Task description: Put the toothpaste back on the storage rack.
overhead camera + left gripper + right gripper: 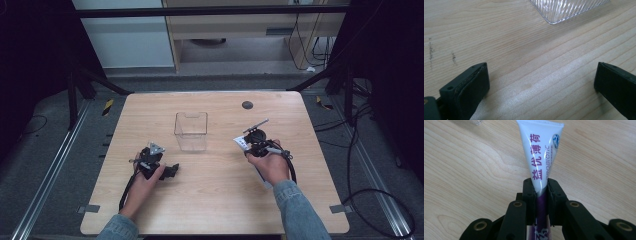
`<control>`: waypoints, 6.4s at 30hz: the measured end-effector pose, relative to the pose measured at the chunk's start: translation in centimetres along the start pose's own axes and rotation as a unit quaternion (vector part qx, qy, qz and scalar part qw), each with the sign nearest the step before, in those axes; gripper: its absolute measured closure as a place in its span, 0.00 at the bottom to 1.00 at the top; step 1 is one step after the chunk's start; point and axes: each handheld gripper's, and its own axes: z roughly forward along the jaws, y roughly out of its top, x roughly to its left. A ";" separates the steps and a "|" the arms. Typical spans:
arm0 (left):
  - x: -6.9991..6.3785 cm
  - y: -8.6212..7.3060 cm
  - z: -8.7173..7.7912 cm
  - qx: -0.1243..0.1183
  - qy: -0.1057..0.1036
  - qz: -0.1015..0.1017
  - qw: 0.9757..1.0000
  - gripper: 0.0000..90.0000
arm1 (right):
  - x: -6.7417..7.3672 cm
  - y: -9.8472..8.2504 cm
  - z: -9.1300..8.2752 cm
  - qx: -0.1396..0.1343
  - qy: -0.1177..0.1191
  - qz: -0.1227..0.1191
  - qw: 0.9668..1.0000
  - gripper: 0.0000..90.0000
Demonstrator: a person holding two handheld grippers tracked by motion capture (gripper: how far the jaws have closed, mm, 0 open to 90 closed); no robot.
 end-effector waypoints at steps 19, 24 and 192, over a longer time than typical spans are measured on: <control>0.0 0.0 0.0 0.000 0.000 0.000 1.000 0.00 | -0.1 1.0 -2.3 -0.046 -0.001 -0.003 0.999 0.87; 0.0 0.0 0.0 0.000 0.000 0.000 1.000 0.00 | 0.4 1.4 -2.7 -0.069 0.004 -0.001 0.998 0.87; 0.0 0.0 0.0 -0.001 0.000 0.000 1.000 0.00 | 11.0 16.2 0.4 -0.325 0.044 -0.029 0.944 0.87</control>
